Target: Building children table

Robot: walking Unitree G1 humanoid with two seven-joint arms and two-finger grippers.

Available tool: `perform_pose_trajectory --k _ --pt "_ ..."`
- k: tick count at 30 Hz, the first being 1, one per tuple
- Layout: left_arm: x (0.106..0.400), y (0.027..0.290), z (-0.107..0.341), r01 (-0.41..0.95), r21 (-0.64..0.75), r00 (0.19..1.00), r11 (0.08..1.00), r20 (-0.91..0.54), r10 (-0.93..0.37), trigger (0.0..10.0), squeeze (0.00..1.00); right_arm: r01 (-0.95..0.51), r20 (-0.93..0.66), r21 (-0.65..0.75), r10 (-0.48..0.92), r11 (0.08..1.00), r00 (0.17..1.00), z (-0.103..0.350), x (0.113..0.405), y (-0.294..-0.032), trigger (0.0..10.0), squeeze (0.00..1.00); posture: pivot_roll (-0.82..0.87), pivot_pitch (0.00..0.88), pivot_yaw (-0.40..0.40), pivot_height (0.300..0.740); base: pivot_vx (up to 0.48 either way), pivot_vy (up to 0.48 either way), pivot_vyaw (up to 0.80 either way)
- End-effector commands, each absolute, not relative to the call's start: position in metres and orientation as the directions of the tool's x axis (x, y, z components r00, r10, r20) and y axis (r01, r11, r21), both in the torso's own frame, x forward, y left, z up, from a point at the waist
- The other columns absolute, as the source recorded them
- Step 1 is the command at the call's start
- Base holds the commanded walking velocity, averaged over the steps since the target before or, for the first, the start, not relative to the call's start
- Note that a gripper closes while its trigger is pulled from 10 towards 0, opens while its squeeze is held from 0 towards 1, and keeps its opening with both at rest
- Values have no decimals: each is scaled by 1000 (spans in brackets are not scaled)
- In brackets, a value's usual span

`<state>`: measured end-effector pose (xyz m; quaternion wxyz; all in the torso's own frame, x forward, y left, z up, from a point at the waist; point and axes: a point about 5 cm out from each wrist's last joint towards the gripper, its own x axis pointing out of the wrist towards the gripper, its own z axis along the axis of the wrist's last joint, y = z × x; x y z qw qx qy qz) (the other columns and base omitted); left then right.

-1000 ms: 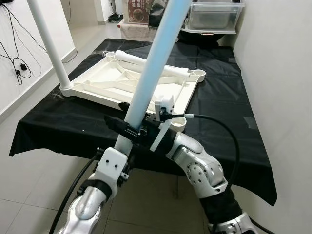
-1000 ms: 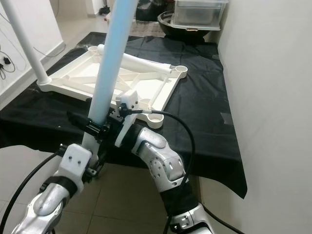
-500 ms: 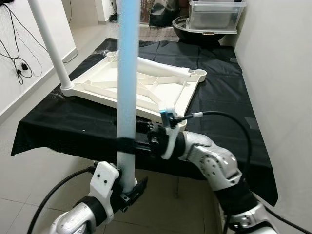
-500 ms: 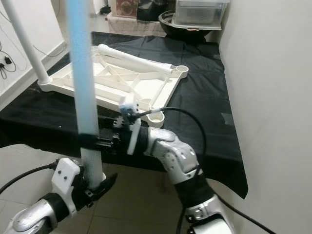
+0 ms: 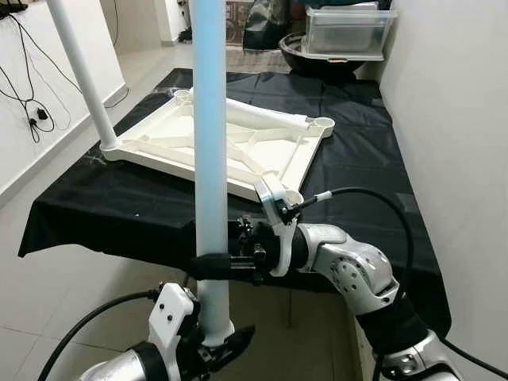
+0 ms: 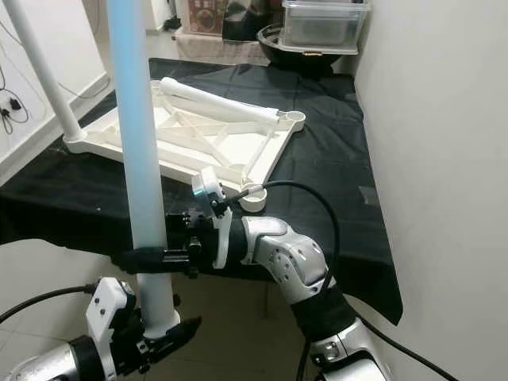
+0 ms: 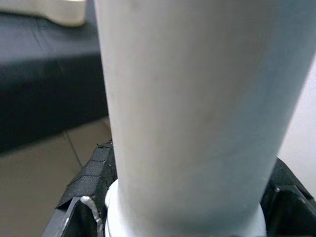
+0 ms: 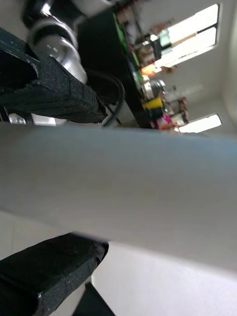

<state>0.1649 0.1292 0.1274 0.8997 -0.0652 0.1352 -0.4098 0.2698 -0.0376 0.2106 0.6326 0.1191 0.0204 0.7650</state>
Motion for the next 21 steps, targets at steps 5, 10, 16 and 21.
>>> perform_pose_trajectory --k 5,10,16,21 --pt "161 133 127 732 -234 607 640 -202 -768 10000 0 -954 124 165 965 -250 -232 214 264 -36 10000 0 13 68 14 740 0 0 0" --pt "161 136 126 736 -233 599 636 -215 -772 10000 0 -941 108 183 957 -285 -269 212 258 -35 10000 0 10 68 13 740 0 0 0" --pt "161 134 126 740 -242 590 627 -213 -779 10000 0 -933 92 206 955 -294 -281 207 253 -30 10000 0 9 68 14 740 0 0 0" --pt "160 134 125 744 -244 584 622 -216 -782 10000 0 -927 94 224 953 -301 -287 206 249 -28 10000 0 11 72 14 740 0 0 0"
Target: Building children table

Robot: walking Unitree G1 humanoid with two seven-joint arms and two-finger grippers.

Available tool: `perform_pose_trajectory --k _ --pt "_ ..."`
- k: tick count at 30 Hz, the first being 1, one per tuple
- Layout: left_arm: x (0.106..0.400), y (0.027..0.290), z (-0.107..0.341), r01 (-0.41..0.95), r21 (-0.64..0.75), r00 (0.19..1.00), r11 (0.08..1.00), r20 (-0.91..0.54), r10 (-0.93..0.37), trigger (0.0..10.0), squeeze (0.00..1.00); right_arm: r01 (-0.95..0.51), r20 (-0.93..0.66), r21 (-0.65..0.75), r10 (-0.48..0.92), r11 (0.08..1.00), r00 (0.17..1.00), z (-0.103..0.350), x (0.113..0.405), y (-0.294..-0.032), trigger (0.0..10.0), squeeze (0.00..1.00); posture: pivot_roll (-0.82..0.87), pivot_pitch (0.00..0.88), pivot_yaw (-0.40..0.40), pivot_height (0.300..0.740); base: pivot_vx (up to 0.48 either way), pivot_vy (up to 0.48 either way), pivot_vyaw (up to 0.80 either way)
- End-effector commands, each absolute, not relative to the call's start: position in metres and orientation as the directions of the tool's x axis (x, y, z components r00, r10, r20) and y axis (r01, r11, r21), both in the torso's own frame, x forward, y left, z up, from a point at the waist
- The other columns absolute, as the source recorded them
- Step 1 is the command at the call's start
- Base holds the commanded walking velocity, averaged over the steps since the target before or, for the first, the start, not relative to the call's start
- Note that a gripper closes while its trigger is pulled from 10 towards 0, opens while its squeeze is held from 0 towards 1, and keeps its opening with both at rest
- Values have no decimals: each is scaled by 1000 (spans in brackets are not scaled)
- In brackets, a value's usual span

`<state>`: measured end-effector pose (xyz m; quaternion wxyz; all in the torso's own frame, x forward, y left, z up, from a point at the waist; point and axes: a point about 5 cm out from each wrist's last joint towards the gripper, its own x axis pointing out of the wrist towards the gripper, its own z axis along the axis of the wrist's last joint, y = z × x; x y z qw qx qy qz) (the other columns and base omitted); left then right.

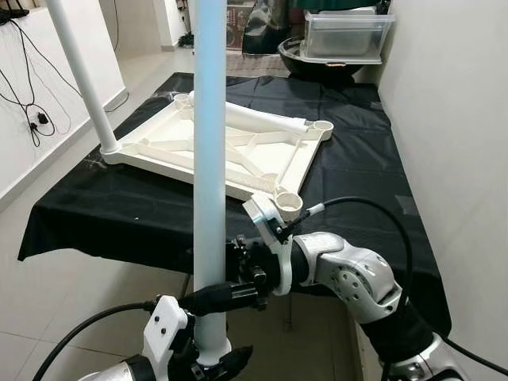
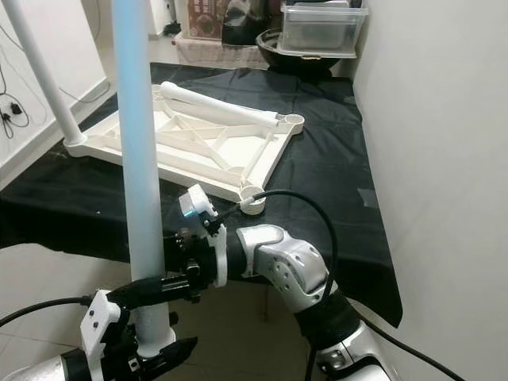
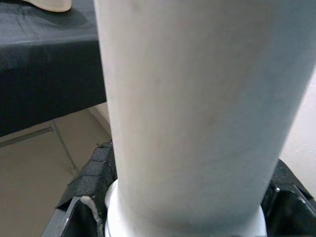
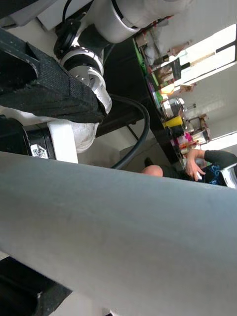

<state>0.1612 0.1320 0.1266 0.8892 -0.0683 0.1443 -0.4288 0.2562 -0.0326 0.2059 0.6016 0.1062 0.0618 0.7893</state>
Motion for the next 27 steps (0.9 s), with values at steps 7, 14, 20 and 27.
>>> perform_pose_trajectory --k 7,14,20,27 --pt "158 134 124 746 -251 576 617 -222 -787 10000 0 -922 116 238 952 -304 -284 207 246 -24 4706 0 9 78 16 740 0 0 0" --pt "156 134 123 746 -260 572 613 -223 -790 10000 0 -922 119 246 953 -300 -278 208 246 -23 0 0 12 81 17 740 0 0 0" --pt "155 134 122 742 -265 571 616 -233 -788 10000 0 -923 119 247 955 -295 -273 208 247 -23 0 0 12 82 17 740 0 0 0" --pt "158 133 118 717 -261 592 646 -262 -762 10000 1000 -927 119 248 959 -280 -258 208 248 -24 0 0 12 80 16 740 0 0 0"
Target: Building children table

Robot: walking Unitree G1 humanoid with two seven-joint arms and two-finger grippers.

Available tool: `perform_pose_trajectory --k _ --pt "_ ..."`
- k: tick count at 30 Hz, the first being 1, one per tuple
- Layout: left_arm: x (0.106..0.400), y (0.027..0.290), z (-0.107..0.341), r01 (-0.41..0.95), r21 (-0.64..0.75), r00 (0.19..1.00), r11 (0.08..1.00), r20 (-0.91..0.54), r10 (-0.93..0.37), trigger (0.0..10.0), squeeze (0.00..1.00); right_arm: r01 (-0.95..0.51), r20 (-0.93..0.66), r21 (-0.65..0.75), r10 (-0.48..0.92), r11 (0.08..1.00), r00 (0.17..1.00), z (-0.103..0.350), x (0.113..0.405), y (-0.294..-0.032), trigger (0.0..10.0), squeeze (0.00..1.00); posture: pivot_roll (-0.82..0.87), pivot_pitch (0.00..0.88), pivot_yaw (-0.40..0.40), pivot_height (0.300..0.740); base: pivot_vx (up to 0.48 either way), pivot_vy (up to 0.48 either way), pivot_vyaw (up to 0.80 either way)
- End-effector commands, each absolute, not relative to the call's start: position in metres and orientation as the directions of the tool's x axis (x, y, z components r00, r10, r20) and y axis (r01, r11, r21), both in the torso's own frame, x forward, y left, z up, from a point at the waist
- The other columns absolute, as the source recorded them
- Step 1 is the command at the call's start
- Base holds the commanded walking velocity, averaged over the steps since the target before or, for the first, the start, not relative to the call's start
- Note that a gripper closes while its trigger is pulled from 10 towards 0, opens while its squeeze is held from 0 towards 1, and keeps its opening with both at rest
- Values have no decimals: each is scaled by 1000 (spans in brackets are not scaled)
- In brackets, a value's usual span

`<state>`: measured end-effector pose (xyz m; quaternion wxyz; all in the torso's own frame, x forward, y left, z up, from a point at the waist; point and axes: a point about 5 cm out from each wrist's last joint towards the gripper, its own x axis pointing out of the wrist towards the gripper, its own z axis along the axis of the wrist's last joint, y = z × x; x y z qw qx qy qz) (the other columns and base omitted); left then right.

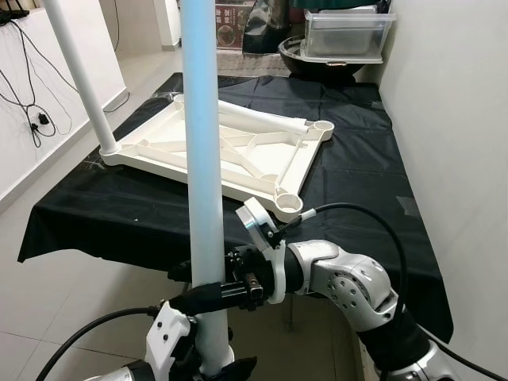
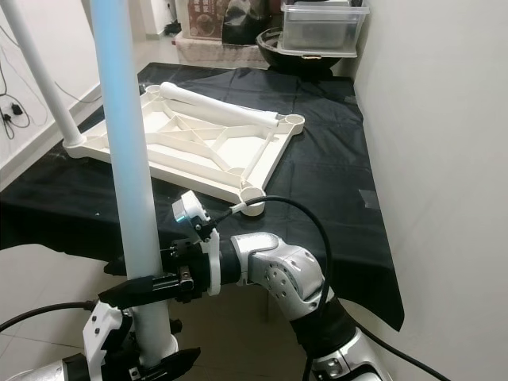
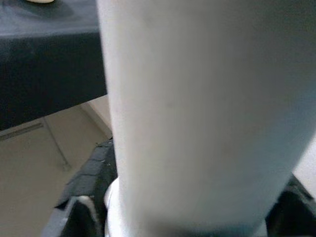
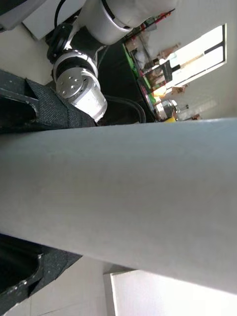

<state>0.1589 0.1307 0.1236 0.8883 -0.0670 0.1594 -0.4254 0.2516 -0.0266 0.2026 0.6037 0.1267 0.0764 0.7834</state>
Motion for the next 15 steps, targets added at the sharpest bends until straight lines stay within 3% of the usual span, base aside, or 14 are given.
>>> perform_pose_trajectory --k 1,5,6,7,11,12,13,15 --pt "159 133 118 713 -257 600 653 -258 -757 10000 1000 -928 118 249 959 -278 -256 208 249 -24 0 0 12 80 16 740 0 0 0" --pt "160 134 117 709 -233 612 665 -265 -745 10000 1000 -930 118 248 961 -271 -249 208 250 -26 0 0 11 79 15 740 0 0 0" --pt "160 135 117 713 -220 610 666 -274 -744 10000 627 -932 119 247 963 -265 -242 208 252 -26 0 0 11 79 15 740 0 0 0" --pt "160 135 116 715 -211 610 667 -279 -742 10000 0 -934 121 245 964 -259 -236 209 253 -27 0 0 11 79 15 740 0 0 0" --pt "159 134 116 714 -207 612 669 -280 -740 10000 0 -944 124 230 969 -236 -212 211 258 -28 0 0 11 78 15 740 0 0 0" --pt "157 134 116 715 -198 612 671 -287 -737 10000 0 -964 145 216 982 -153 -123 216 273 -31 0 0 11 78 15 740 0 0 0" --pt "157 134 116 715 -198 612 671 -287 -737 10000 0 -964 145 216 982 -153 -123 216 273 -31 0 0 11 78 15 740 0 0 0" --pt "155 134 115 708 -204 616 676 -290 -732 10000 0 -978 177 206 984 -23 14 223 294 -35 0 0 14 76 12 740 0 0 0"
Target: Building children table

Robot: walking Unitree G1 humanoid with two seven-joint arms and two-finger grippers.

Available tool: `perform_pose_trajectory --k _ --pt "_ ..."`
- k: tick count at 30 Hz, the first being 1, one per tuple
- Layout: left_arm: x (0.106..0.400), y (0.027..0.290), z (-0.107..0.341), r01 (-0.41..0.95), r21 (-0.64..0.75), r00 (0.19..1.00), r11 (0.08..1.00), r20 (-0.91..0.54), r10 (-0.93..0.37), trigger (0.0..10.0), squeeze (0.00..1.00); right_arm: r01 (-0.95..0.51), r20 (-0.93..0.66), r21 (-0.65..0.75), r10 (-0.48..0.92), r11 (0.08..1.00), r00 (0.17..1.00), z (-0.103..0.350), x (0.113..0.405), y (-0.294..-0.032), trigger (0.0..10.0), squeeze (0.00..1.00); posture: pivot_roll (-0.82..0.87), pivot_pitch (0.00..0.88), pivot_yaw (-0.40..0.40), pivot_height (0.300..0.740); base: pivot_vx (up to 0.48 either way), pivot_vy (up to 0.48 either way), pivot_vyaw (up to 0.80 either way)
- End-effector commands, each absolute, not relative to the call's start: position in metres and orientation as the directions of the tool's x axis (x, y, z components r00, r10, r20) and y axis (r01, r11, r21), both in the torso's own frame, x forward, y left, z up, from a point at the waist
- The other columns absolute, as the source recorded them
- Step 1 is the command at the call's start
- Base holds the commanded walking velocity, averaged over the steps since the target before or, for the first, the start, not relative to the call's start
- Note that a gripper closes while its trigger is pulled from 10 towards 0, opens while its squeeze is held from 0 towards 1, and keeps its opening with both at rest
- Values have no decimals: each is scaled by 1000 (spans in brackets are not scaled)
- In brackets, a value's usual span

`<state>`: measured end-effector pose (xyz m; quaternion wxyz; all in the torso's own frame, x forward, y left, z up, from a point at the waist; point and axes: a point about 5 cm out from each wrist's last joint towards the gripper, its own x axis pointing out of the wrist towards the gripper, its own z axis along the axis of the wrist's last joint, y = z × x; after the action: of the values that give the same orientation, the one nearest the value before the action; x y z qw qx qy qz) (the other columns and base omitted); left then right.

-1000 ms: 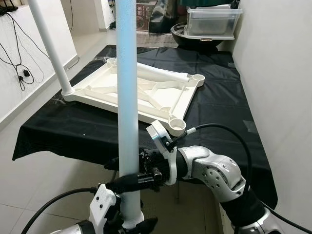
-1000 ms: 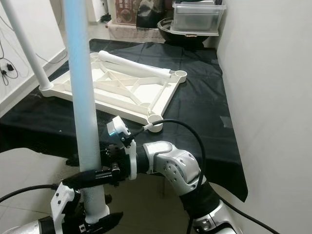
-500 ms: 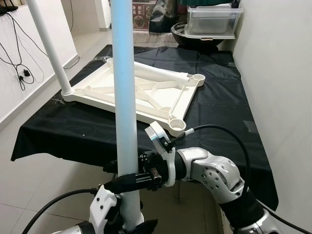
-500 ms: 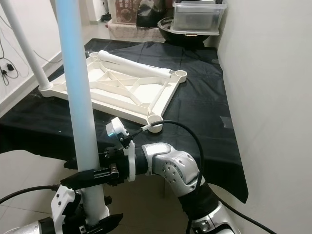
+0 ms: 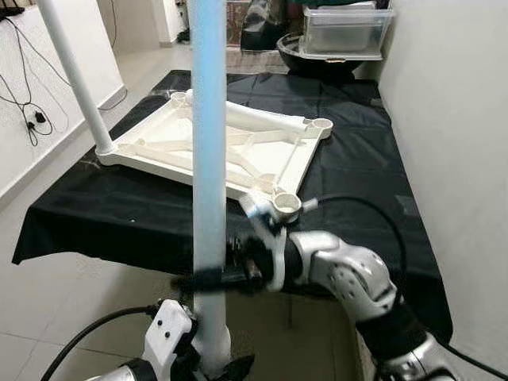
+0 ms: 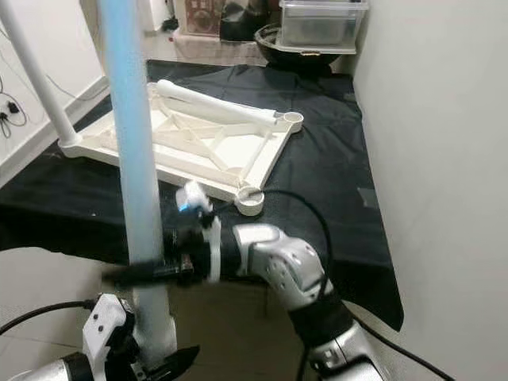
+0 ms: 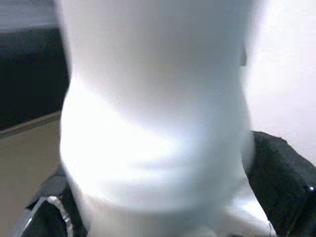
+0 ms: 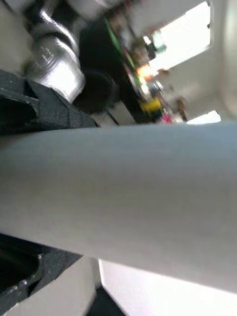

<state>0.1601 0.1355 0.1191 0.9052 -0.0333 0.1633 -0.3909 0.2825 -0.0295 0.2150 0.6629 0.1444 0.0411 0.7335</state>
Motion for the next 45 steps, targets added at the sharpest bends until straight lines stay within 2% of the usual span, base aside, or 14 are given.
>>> perform_pose_trajectory --k 1,7,10,12,13,14,16,23,33,34,35,42,44,45 --pt "154 133 113 702 -202 623 683 -293 -726 10000 0 -979 188 204 980 30 69 226 305 -39 0 0 14 74 12 740 0 0 0" --pt "154 132 111 665 -198 664 720 -286 -691 10000 0 -957 225 171 936 234 270 237 332 -52 0 0 14 75 8 740 0 0 0" --pt "164 135 114 585 -144 764 798 -234 -602 10000 0 -867 249 144 831 476 497 243 354 -62 0 0 14 75 8 740 0 0 0" --pt "169 136 116 542 -137 803 829 -207 -559 10000 0 -833 258 131 793 538 552 245 358 -65 0 0 14 75 8 740 0 0 0" --pt "177 137 120 469 -108 861 877 -164 -481 10000 0 -716 272 102 673 690 687 247 368 -73 0 0 11 76 11 740 0 0 0" --pt "177 137 120 469 -108 861 877 -164 -481 10000 0 -716 272 102 673 690 687 247 368 -73 0 0 11 76 11 740 0 0 0" --pt "186 135 126 401 -70 906 913 -119 -407 10000 0 -497 291 36 467 867 835 249 378 -86 0 0 13 79 12 740 0 0 0" --pt "195 129 133 317 -46 945 947 -71 -319 10000 0 -340 335 -17 326 940 884 250 382 -91 0 0 18 82 9 740 0 0 0" --pt "217 157 150 80 163 997 983 -27 -76 10000 0 -482 379 166 396 861 837 253 373 -74 0 0 15 76 9 740 0 0 0" --pt "224 167 155 61 230 998 971 -18 -58 10000 400 -497 394 174 403 850 826 256 370 -70 0 0 13 76 11 740 0 0 0" --pt "228 169 158 58 250 998 966 -2 -59 10000 1000 -504 401 181 405 845 822 257 369 -68 0 0 13 71 12 740 0 0 0" --pt "250 166 170 95 323 993 942 32 -111 10000 1000 -618 444 202 492 760 749 264 357 -53 0 0 11 69 13 740 0 0 0" --pt "260 158 173 137 332 988 933 29 -155 10000 0 -700 455 191 569 688 684 264 345 -40 0 0 11 69 13 740 0 0 0" --pt "260 158 173 137 332 988 933 29 -155 10000 0 -700 455 191 569 688 684 264 345 -40 0 0 11 69 13 740 0 0 0"
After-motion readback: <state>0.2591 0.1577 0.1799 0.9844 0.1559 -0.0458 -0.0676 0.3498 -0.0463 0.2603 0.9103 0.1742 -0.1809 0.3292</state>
